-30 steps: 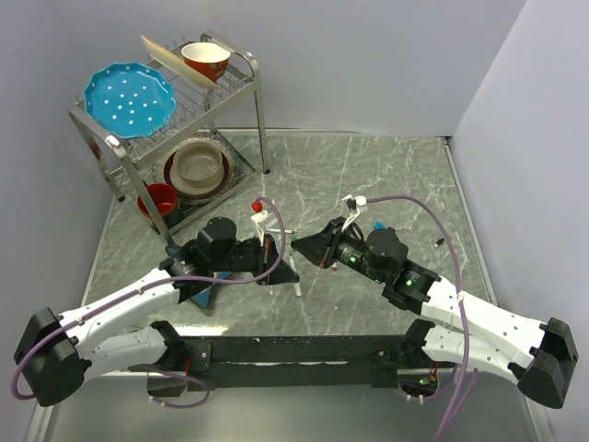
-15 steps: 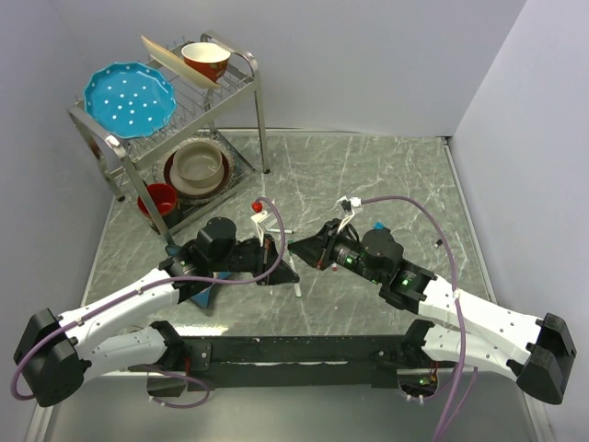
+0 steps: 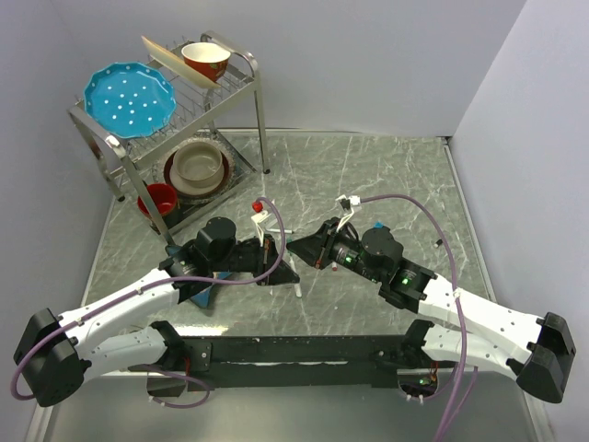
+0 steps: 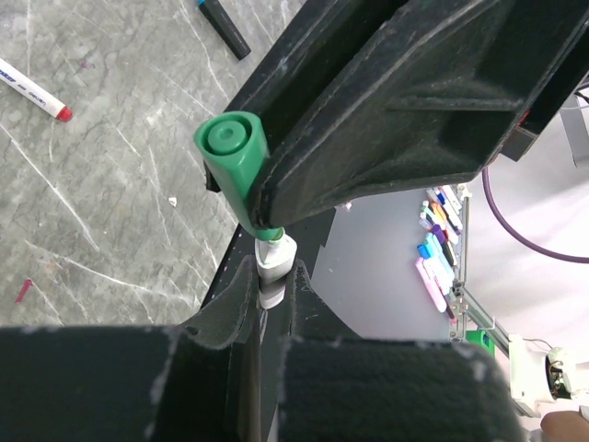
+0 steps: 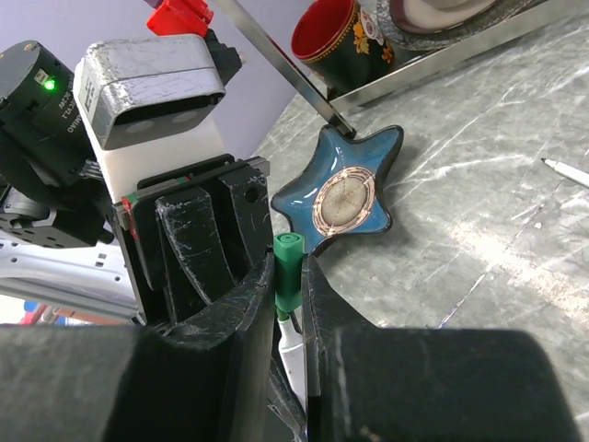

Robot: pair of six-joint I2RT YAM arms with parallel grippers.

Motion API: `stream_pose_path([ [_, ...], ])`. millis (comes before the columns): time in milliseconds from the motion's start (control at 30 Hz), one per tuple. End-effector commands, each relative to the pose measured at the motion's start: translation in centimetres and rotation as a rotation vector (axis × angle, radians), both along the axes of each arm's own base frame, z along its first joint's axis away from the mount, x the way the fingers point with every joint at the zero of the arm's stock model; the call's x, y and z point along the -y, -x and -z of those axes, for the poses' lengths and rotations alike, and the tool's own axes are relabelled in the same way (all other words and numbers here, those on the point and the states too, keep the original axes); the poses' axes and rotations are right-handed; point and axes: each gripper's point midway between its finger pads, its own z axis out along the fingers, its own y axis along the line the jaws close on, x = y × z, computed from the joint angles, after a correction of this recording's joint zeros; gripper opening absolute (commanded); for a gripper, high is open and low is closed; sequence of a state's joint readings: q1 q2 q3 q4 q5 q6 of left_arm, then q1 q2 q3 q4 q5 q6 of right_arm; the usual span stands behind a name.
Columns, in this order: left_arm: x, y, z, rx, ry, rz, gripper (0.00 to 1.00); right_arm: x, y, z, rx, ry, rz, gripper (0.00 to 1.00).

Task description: Insert the pens into the pen caps

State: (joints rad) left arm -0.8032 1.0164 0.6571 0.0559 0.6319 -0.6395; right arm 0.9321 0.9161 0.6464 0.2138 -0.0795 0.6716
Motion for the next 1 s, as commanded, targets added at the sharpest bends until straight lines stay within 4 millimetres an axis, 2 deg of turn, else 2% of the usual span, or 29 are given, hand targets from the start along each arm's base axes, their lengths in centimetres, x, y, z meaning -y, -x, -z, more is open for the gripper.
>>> stream_pose_path([
  [0, 0.4, 0.1, -1.3, 0.055, 0.044, 0.032, 0.01, -0.1, 0.1, -3.2, 0.056, -0.050, 0.000, 0.04],
  [167, 0.4, 0.1, -1.4, 0.058, 0.044, 0.028, 0.01, 0.1, 0.4, -2.7, 0.055, -0.042, -0.008, 0.04],
  [467, 0.2, -0.5, -1.8, 0.075, 0.040, -0.011, 0.01, -0.4, 1.7, 0.4, 0.028, 0.044, -0.046, 0.05],
  [633, 0.1, -1.1, -2.0, 0.081, 0.028, -0.049, 0.01, 0.3, 2.0, 1.6, 0.025, 0.088, 0.006, 0.07],
  [767, 0.0, -1.3, -2.6, 0.090, 0.037, -0.065, 0.01, 0.5, 2.1, 2.1, 0.039, 0.140, 0.063, 0.14],
  [833, 0.1, -1.4, -2.6, 0.088, 0.036, -0.068, 0.01, 0.1, 3.0, 2.4, 0.044, 0.167, 0.056, 0.16],
  [867, 0.2, -1.5, -2.8, 0.089, 0.037, -0.069, 0.01, 0.3, 2.6, 2.3, 0.049, 0.174, 0.091, 0.19],
  [967, 0.2, -1.6, -3.0, 0.089, 0.039, -0.075, 0.01, 0.2, 3.4, 2.5, 0.047, 0.190, 0.096, 0.21],
])
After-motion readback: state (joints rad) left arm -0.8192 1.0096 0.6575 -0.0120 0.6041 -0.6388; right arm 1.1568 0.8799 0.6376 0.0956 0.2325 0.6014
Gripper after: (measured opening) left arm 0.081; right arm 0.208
